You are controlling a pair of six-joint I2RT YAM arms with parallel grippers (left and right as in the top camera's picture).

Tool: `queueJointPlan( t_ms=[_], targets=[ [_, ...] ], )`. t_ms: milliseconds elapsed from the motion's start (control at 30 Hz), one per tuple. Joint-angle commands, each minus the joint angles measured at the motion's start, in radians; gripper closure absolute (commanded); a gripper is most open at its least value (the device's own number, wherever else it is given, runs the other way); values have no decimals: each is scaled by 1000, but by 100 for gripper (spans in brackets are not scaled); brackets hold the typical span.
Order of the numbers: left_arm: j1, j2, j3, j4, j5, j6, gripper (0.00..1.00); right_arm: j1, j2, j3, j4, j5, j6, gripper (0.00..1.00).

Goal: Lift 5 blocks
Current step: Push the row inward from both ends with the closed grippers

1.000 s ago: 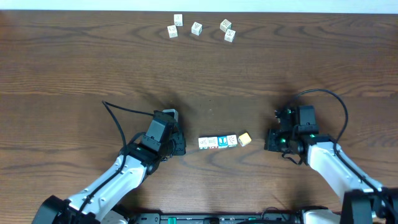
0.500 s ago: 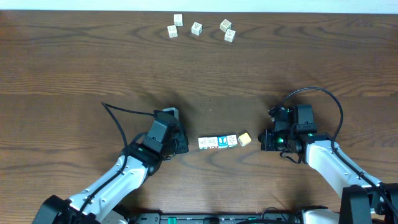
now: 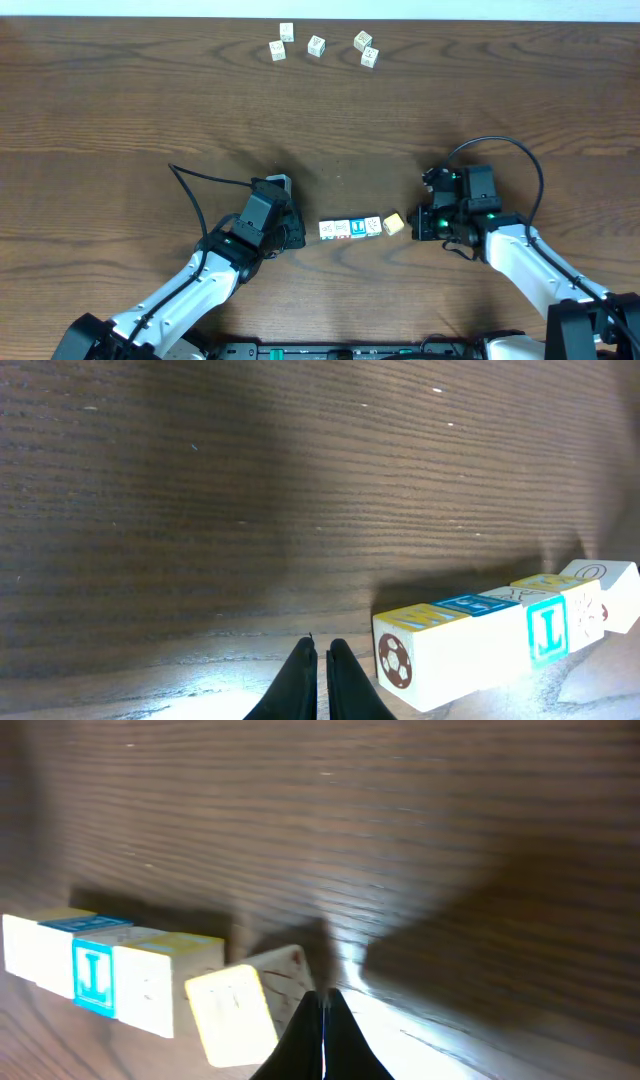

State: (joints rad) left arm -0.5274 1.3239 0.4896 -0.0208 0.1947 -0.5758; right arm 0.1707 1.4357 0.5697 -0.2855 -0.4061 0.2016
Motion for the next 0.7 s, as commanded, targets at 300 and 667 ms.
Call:
queueJointPlan(
  t_ms=[300, 667],
  targets=[
    [-2, 2, 5, -3, -28, 13, 93, 62, 38, 19, 8, 35, 82, 99],
    [-2, 2, 5, -4, -28, 13, 93, 118, 38, 19, 9, 43, 109, 99]
  ],
)
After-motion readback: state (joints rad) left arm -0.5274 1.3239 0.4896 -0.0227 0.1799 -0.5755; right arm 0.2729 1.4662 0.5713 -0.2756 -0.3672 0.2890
